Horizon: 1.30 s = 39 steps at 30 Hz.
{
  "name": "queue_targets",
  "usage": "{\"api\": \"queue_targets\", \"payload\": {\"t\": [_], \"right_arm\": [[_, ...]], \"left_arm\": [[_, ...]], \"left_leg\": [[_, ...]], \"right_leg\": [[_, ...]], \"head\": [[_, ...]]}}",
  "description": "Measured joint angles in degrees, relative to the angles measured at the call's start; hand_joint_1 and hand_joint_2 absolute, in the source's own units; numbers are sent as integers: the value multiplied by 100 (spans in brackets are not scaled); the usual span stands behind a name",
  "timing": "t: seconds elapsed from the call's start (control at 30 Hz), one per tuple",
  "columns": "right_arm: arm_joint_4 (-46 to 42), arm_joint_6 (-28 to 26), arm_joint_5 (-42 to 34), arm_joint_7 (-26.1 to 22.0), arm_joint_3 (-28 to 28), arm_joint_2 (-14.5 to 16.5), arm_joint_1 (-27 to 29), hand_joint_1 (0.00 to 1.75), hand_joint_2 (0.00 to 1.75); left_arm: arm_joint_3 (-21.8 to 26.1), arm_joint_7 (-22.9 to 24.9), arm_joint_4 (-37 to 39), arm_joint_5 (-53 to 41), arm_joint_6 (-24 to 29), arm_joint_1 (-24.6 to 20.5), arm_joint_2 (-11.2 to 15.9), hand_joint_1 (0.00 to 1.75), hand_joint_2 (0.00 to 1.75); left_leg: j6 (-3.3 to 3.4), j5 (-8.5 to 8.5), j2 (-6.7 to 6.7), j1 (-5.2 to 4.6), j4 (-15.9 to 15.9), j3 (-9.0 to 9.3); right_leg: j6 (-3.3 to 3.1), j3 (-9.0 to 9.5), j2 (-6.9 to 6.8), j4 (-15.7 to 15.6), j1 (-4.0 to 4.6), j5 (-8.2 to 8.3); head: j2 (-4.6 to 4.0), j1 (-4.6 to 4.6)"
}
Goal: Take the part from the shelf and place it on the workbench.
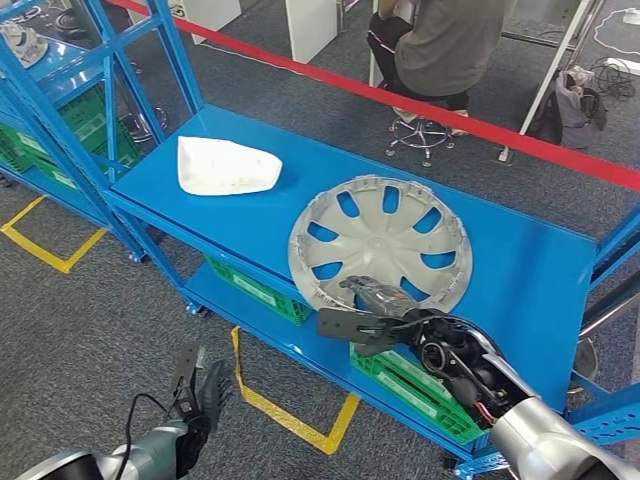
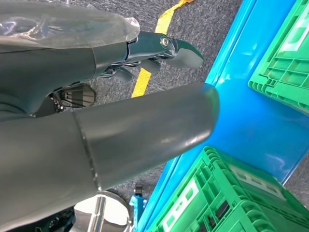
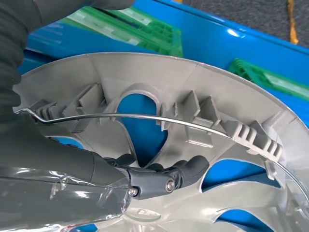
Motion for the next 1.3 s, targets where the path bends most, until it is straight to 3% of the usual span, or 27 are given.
{"api": "queue_targets", "payload": {"t": [0.3, 0.87, 1.3], "right_arm": [[213, -51, 69, -67, 39, 226, 0, 0, 175], [339, -230, 379, -22, 65, 319, 1, 0, 175], [822, -990, 1654, 273, 148, 513, 143, 0, 175]], "left_arm": [[0, 15, 0, -3, 17, -24, -38, 0, 0], [0, 62, 0, -3, 19, -51, -54, 0, 0], [0, 95, 0, 59, 72, -114, -104, 0, 0]], "left_leg": [[0, 0, 1, 0, 0, 1], [0, 0, 2, 0, 0, 3], [0, 0, 3, -1, 0, 17]], "right_leg": [[0, 0, 3, 0, 0, 0], [0, 1, 3, 0, 0, 1], [-1, 17, 1, -2, 0, 2]], "head": [[0, 0], [0, -1], [0, 0]]}}
